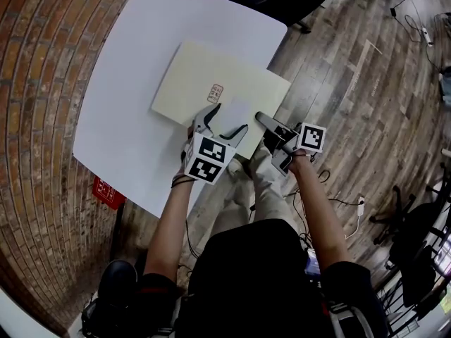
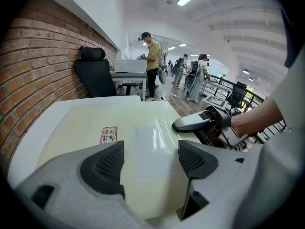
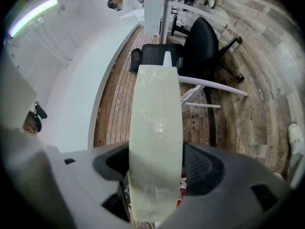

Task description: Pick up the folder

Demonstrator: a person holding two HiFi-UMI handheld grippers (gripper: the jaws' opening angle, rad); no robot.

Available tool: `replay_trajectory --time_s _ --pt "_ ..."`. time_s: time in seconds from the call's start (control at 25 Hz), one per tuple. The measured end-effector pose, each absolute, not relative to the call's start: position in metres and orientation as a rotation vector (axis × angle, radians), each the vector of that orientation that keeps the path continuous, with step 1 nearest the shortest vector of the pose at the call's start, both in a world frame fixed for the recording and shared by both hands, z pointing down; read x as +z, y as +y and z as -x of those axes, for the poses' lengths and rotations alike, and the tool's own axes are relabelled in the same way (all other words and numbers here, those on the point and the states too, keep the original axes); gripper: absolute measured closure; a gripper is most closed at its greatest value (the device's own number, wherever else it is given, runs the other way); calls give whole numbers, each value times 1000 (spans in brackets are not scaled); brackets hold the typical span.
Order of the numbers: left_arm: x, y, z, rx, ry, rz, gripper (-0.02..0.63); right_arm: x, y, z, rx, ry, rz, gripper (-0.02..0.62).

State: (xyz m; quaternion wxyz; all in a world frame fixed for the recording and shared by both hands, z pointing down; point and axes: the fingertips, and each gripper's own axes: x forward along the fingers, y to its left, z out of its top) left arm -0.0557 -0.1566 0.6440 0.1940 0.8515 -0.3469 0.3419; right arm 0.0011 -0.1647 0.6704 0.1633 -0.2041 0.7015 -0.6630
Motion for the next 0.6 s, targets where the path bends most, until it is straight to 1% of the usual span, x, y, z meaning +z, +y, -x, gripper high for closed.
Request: replay_trajectory --time_s 0.6 --pt "645 -152 53 963 -958 -2386 264 670 -174 14 -1910 1995 541 313"
